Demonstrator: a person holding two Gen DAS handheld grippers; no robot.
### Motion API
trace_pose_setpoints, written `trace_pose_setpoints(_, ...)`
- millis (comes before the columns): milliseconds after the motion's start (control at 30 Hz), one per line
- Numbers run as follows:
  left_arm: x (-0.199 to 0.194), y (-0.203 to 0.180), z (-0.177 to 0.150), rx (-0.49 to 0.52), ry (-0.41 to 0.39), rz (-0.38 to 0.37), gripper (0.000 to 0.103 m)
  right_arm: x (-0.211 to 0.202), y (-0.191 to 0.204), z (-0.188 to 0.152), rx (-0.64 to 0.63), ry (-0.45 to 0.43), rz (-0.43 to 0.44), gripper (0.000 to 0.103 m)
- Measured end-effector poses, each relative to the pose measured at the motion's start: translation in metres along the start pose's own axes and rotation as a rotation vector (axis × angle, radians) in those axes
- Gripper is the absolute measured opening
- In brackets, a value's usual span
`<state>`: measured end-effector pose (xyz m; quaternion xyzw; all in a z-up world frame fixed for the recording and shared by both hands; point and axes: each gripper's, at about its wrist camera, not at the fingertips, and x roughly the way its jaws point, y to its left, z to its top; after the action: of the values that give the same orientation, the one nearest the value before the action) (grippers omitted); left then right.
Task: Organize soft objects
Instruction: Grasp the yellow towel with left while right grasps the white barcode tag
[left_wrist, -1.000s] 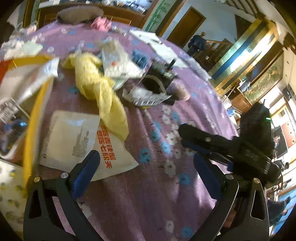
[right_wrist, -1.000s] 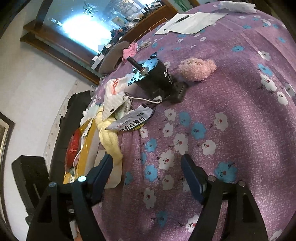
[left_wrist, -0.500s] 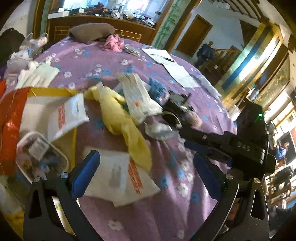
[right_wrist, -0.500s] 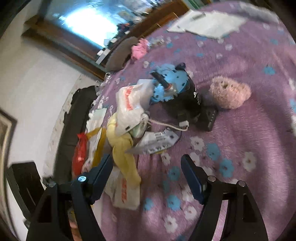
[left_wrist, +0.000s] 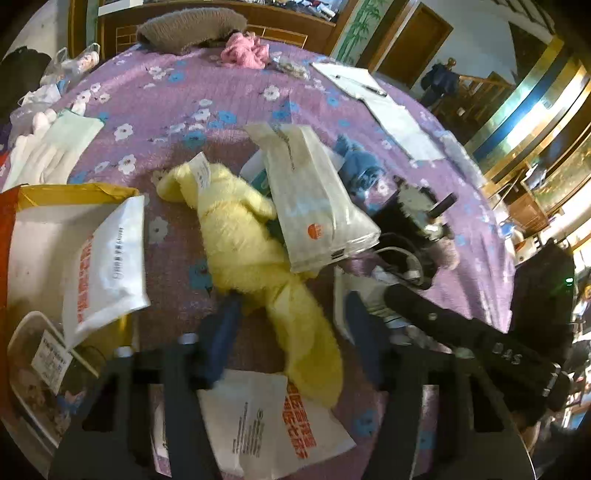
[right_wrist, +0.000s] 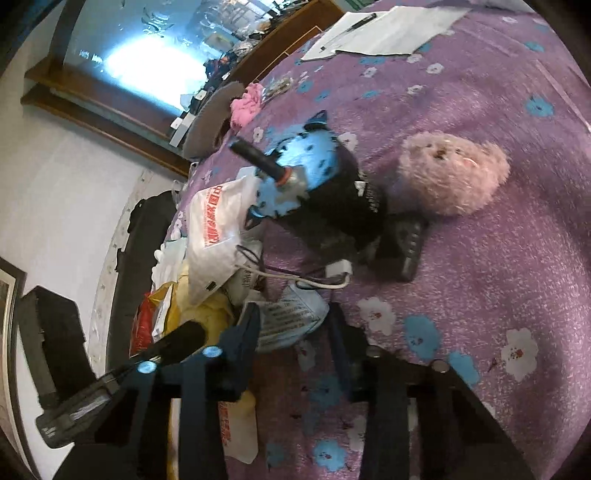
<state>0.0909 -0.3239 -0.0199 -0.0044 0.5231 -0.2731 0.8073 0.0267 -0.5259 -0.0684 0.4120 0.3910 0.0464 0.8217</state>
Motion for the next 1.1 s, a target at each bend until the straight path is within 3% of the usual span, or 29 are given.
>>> trace_pose_setpoints(67, 0.003, -0.001, -0.001, 0.01, 0.01, -0.006, 0.021, -0.001, -0.001, -0.001, 0.003, -0.001, -0.004, 0.023)
trace_pose_setpoints(167, 0.002, 0.003, -0.008, -0.01, 0.024, -0.036, 0.012, -0.001, 0.001, -0.004, -0.004, -0.001, -0.005, 0.017)
trace_pose_setpoints(567, -0.049, -0.007, -0.049, -0.012, -0.004, -0.169, 0.009, -0.023, -0.002, -0.029, -0.003, 0.007, 0.048, 0.011)
trace_pose_setpoints(733, -0.061, -0.022, -0.076, 0.031, 0.027, -0.232, 0.01, -0.054, -0.008, -0.048, -0.037, -0.05, 0.024, 0.011)
trace_pose_setpoints(967, -0.055, -0.037, -0.095, 0.101, 0.079, -0.2, 0.01, -0.055, -0.009, -0.035, -0.082, -0.081, -0.002, 0.011)
trace_pose_setpoints(1033, -0.057, -0.038, -0.094, 0.122, 0.058, -0.189, 0.01, -0.051, -0.01, -0.032, -0.088, -0.095, -0.02, 0.011)
trace_pose_setpoints(1100, -0.06, -0.037, -0.089, 0.12, 0.044, -0.195, 0.018, -0.047, -0.012, -0.03, -0.092, -0.099, -0.023, 0.011)
